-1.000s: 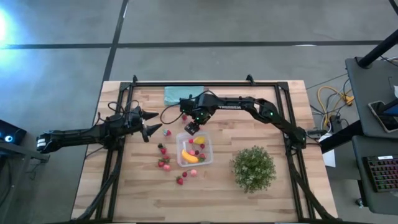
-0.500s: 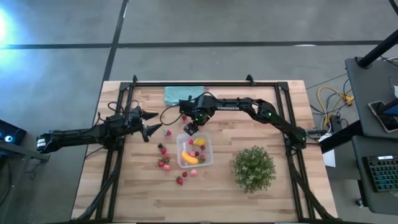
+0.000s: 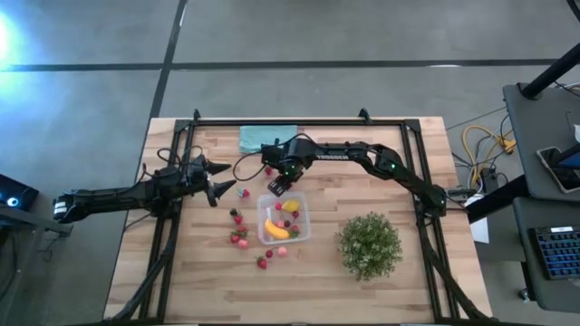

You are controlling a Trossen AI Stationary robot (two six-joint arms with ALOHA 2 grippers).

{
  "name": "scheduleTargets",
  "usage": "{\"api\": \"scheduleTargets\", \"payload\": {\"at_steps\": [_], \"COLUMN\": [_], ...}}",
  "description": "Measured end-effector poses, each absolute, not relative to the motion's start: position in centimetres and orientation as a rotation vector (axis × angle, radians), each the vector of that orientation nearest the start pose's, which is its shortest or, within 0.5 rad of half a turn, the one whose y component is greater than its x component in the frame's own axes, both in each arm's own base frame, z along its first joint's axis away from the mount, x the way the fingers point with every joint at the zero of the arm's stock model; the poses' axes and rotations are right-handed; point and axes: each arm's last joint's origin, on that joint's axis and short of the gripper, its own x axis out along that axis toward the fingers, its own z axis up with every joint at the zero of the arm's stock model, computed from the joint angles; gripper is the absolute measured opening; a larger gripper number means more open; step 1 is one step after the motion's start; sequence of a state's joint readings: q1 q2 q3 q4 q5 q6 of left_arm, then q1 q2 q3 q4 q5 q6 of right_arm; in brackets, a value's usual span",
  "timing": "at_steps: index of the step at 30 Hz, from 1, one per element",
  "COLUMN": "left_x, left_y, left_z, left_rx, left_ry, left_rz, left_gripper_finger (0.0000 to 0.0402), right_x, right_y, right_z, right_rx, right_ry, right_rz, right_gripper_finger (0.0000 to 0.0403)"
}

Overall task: Pick and placing Produce into tupperware
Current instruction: Put the pink peach into the transparent bin

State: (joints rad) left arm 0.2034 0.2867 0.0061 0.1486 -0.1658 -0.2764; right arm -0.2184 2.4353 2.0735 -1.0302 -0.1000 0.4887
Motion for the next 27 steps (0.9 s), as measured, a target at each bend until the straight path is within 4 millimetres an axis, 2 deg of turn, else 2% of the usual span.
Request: {"api": "scheduleTargets", "payload": {"at_steps": [4, 11, 13, 16, 19, 24, 27], "left_x": [11.1, 11.1, 11.1, 11.1, 11.1, 11.1, 11.1], "left_y": [2.8, 2.8, 2.8, 2.8, 2.8, 2.8, 2.8], "left_z": [15.5, 15.5, 15.5, 15.5, 15.5, 15.5, 15.5], "left_rx": [-0.275, -0.275, -0.275, -0.275, -0.275, -0.275, -0.275], "left_ry": [0.081, 0.081, 0.080, 0.081, 0.082, 0.081, 0.081], "left_rz": [0.384, 0.385, 0.385, 0.384, 0.384, 0.384, 0.384], "left_gripper_finger": [0.0314, 0.0314, 0.0314, 0.0314, 0.0314, 0.0314, 0.0314], "right_x": [47.7, 46.9, 46.5, 45.9, 45.9, 46.6, 47.1], "right_y": [-10.4, -10.5, -10.2, -8.9, -7.2, -4.4, -2.6], "right_z": [15.9, 22.2, 24.0, 26.3, 26.4, 24.1, 23.2], "right_rx": [0.621, 0.632, 0.616, 0.633, 0.618, 0.560, 0.446], "right_ry": [1.326, 1.220, 1.192, 1.152, 1.179, 1.257, 1.280], "right_rz": [-0.402, -0.289, -0.199, 0.025, 0.106, 0.158, 0.115], "right_gripper_finger": [0.0086, 0.0099, 0.0100, 0.0100, 0.0099, 0.0110, 0.0122]}}
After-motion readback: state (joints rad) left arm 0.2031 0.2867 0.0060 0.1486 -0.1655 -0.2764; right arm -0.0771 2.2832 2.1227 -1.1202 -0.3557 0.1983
